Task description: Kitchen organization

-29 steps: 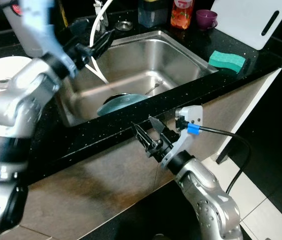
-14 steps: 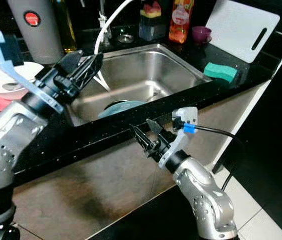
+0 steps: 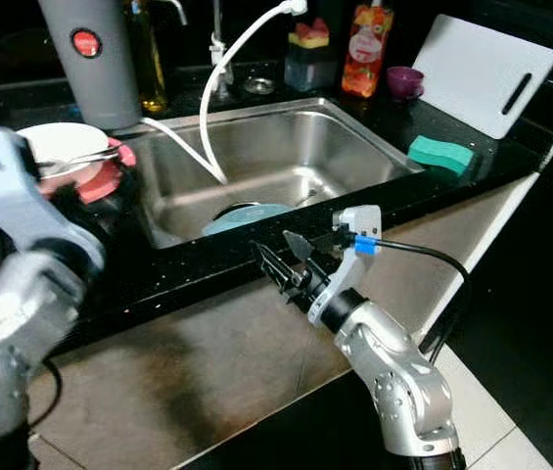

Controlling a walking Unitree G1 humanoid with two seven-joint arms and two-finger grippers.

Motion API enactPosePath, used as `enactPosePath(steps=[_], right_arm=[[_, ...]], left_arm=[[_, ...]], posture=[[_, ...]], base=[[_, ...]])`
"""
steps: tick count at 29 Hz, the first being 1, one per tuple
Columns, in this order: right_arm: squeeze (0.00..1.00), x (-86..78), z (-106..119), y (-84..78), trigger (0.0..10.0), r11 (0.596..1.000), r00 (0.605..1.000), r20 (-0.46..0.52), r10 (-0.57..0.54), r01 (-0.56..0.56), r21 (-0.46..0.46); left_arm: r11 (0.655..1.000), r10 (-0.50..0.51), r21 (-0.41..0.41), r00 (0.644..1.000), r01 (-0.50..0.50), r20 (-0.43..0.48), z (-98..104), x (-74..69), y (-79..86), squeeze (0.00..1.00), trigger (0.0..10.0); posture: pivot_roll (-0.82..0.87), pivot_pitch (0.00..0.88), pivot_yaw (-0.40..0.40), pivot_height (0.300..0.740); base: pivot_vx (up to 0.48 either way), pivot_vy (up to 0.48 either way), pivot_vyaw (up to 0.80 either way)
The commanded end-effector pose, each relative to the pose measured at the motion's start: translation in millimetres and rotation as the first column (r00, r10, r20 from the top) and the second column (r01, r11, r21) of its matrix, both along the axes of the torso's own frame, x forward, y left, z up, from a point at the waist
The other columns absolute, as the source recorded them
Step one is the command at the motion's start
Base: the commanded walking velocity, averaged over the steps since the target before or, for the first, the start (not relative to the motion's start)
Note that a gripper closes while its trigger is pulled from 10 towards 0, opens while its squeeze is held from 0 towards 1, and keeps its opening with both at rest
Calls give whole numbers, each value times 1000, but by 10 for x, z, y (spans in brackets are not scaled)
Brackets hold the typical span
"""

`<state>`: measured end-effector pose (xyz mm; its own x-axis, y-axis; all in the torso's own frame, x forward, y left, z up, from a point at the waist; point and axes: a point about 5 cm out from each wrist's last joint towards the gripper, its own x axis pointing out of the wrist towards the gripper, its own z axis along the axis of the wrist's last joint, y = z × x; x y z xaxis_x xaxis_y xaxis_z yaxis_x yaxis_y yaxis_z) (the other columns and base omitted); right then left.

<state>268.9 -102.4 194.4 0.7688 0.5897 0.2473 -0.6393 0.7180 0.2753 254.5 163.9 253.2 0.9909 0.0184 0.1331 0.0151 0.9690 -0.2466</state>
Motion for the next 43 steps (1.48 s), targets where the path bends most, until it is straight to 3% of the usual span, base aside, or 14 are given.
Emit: enactPosePath(steps=[1, 13, 19, 26, 30, 36, 43], right_arm=[[0, 15, -30, -16, 10000, 1000, 1000, -2, 14, -14, -6], [0, 15, -36, 51, 10000, 997, 997, 15, 78, -77, -30], [0, 11, -39, 60, 10000, 995, 996, 17, 90, -89, -36], [0, 13, -50, 57, 10000, 995, 996, 22, 83, -82, -56], [0, 10, -49, 58, 10000, 995, 996, 22, 84, -83, -54], [0, 33, -64, 38, 10000, 998, 999, 1, 50, -50, -31], [0, 32, -71, 29, 10000, 999, 1000, -5, 31, -31, -27]], left_arm=[[999, 21, 30, 1000, -20, -18, -25, -61, -23, 0, 10000], [976, 207, 88, 976, -201, -72, -91, -262, 89, 0, 10000], [971, 229, 86, 968, -221, -98, -131, -275, 142, 0, 10000], [970, 227, 112, 967, -214, -118, -173, -246, 216, 0, 10000], [971, 209, 135, 973, -195, -96, -99, -159, 298, 0, 10000], [986, 118, 128, 991, -109, -61, -38, -77, 203, 0, 10000], [991, 28, 136, 996, -16, -90, -82, 0, 90, 0, 10000]], posture=[[148, 19, -63, 740], [173, 29, -78, 740], [174, 30, -80, 740], [167, 30, -81, 740], [165, 32, -82, 740], [152, 30, -74, 740], [144, 22, -65, 740]], base=[[0, 0, 794], [0, 0, 794], [0, 0, 794], [0, 0, 794], [0, 0, 794], [0, 0, 661], [0, -262, 0]])
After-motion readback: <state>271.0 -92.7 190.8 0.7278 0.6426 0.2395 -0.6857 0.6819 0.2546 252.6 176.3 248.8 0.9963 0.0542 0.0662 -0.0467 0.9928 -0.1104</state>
